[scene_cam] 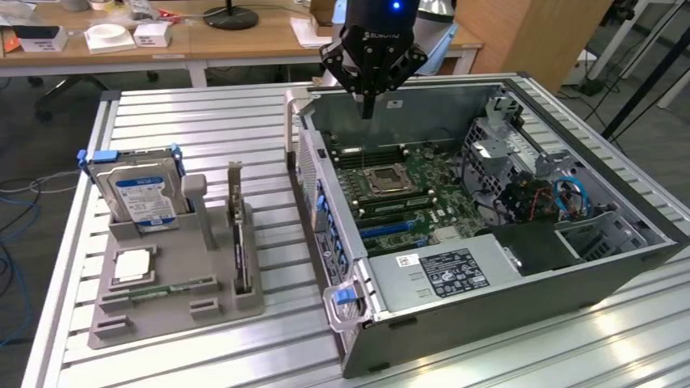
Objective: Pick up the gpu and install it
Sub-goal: 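Reach for the gpu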
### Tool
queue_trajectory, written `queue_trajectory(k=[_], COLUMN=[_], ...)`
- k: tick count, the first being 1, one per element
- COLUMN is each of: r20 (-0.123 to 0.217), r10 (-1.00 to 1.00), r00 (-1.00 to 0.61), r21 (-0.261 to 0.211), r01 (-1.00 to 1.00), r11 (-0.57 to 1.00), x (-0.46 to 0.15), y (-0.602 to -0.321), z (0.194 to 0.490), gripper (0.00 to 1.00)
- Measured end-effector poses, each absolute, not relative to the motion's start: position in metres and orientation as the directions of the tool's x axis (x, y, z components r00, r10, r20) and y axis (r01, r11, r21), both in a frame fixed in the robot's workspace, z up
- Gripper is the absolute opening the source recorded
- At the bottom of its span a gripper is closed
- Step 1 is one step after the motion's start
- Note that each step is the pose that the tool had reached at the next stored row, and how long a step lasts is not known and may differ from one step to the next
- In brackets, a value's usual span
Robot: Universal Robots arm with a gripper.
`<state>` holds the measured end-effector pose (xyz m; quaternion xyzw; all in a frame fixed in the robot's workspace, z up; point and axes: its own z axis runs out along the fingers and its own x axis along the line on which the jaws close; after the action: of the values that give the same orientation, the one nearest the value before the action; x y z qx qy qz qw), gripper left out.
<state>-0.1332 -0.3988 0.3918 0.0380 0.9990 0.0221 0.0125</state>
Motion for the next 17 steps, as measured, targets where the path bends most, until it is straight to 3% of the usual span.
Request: queue_trajectory(k=[17], r20=[-0.023], r10=[0.077], r00=[-0.997], r21=[0.045], r01=[0.076], r11=[0.996], x=[-0.148], y=[-0.399], z=[0.391], gripper=[0.11])
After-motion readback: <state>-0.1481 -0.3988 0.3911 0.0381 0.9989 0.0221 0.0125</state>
